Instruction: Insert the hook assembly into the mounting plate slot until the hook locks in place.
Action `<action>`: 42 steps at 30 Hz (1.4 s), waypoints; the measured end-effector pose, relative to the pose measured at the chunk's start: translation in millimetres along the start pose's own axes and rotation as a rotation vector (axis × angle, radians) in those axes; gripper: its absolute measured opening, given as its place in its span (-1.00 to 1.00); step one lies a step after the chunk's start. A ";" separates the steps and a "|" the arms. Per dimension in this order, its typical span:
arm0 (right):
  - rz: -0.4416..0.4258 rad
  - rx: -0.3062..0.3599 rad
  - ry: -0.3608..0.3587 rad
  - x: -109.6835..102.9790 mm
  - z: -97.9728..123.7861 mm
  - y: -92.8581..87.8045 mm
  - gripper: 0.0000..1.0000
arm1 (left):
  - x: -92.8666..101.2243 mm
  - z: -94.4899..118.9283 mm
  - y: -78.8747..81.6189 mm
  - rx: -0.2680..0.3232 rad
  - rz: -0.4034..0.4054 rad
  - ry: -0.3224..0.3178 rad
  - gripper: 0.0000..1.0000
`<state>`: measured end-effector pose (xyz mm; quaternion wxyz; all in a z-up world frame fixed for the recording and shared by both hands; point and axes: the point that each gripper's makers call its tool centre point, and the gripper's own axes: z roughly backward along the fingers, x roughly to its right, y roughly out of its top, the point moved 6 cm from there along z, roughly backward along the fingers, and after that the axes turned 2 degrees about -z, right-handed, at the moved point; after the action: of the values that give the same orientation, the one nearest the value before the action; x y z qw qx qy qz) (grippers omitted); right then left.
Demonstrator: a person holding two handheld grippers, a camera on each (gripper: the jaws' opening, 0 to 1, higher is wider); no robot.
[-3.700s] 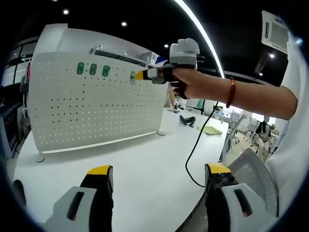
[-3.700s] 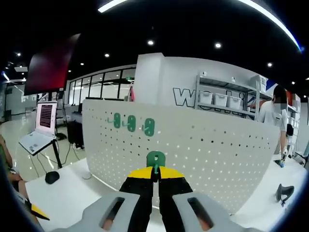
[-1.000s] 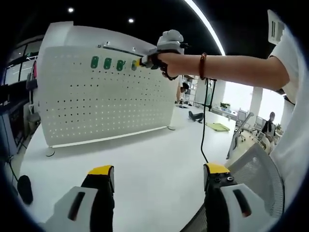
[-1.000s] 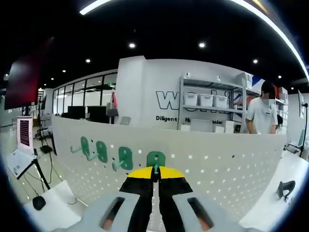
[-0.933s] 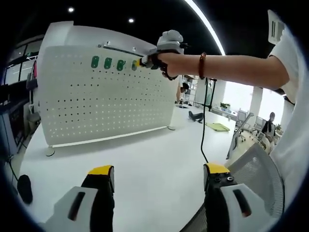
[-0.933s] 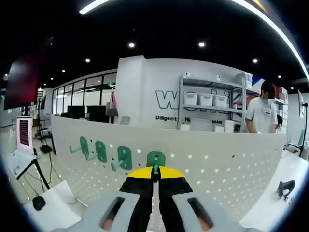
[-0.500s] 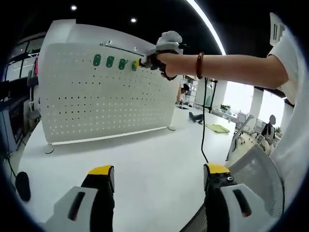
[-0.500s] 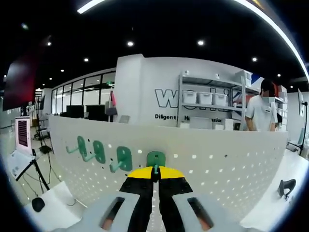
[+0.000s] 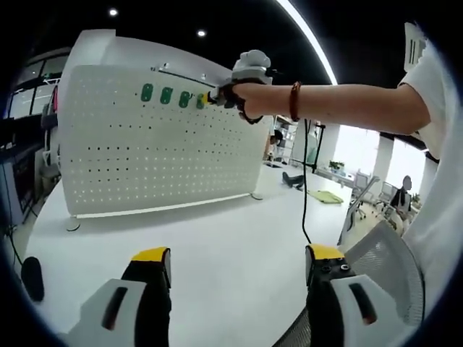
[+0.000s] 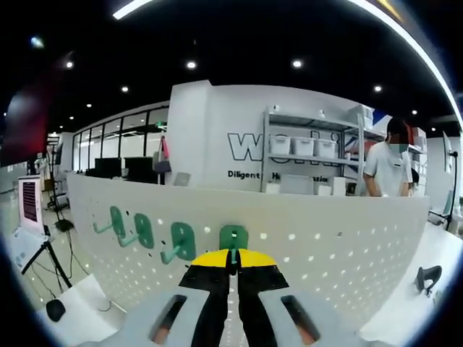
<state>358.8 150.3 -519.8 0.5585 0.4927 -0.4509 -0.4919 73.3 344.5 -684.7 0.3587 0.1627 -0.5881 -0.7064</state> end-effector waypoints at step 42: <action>0.065 -0.004 -0.012 -4.2 -6.9 -0.5 -0.87 | -0.6 1.8 -1.6 -0.004 0.018 0.004 0.55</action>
<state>365.1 155.1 -521.1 0.5726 0.4738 -0.4688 -0.4773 72.1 346.3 -685.9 0.3664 0.1579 -0.5874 -0.7041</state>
